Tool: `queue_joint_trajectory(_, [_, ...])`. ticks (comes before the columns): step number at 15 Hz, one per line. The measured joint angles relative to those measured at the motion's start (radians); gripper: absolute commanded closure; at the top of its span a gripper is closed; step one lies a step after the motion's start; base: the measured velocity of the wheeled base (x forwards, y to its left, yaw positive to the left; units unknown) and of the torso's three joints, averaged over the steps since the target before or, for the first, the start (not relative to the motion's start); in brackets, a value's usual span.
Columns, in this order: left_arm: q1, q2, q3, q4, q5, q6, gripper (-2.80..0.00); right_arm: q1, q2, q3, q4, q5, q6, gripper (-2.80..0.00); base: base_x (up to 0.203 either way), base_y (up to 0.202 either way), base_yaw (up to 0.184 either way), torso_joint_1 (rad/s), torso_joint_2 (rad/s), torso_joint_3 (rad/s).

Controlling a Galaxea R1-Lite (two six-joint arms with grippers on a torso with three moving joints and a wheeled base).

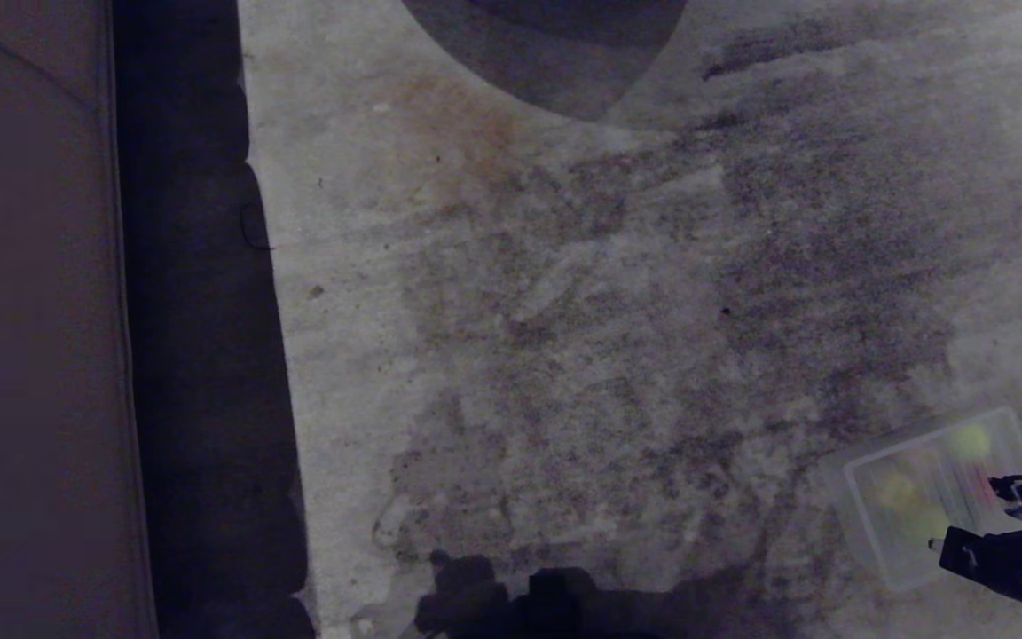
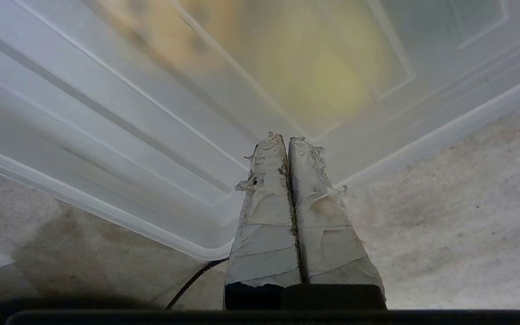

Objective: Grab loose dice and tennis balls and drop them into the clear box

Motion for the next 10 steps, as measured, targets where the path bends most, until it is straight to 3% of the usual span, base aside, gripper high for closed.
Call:
queue_joint_trajectory(4, [0.000,0.000,0.000,0.000,0.000,-0.001,0.00,-0.001,-0.060,0.031,0.003,0.002,0.002,0.00,0.000,0.000,0.000,0.000,0.00,0.000])
queue_joint_trajectory(10, [0.000,0.000,0.000,0.000,0.000,0.000,0.00,0.003,-0.410,0.172,0.049,0.061,0.001,0.00,0.000,0.000,0.000,0.000,0.00,0.000])
